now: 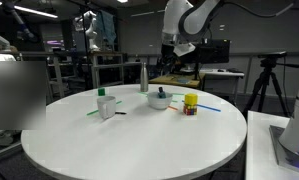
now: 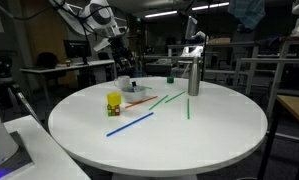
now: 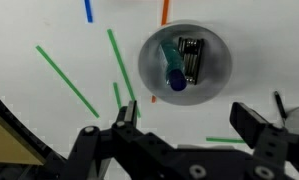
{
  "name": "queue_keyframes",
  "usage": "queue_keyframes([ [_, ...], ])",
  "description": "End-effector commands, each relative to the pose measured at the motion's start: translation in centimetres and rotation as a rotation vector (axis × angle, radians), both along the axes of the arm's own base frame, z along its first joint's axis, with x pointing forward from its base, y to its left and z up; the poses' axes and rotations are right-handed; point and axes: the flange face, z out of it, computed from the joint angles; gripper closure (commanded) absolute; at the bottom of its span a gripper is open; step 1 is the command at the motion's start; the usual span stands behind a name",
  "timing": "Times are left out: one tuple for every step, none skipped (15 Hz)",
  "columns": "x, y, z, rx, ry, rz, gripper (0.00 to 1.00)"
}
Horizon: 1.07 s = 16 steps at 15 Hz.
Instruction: Put the bottle in the bowl on the table
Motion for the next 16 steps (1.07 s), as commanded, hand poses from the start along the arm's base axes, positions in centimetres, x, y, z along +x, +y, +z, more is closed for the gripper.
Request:
queue_keyframes([
  [3.1, 0.6, -2.3, -0.007, 0.02, -0.033, 0.0],
  [3.6, 0.7, -2.9, -0.005, 0.028, -0.04, 0.0],
  [4.0, 0.6, -3.6, -0.008, 0.035, -0.046, 0.0],
  [4.3, 0.6, -4.1, -0.009, 0.045, -0.052, 0.0],
  [4.7, 0.3, -4.6, -0.02, 0.051, -0.056, 0.0],
  [5.0, 0.1, -5.0, -0.028, 0.058, -0.059, 0.0],
  [5.3, -0.2, -5.5, -0.045, 0.062, -0.059, 0.0],
  [5.6, -0.5, -5.9, -0.056, 0.069, -0.061, 0.0],
  [5.8, -0.8, -6.2, -0.068, 0.074, -0.065, 0.0],
  [5.9, -1.2, -6.6, -0.077, 0.08, -0.067, 0.0],
  [6.1, -1.5, -7.1, -0.081, 0.086, -0.072, 0.0],
  [6.2, -1.7, -7.4, -0.084, 0.091, -0.077, 0.0],
  [6.3, -1.9, -7.8, -0.084, 0.096, -0.081, 0.0],
  [6.4, -2.1, -8.0, -0.085, 0.099, -0.084, 0.0],
  [6.4, -2.1, -8.3, -0.085, 0.106, -0.085, 0.03],
  [6.5, -2.2, -8.7, -0.086, 0.113, -0.084, 0.26],
])
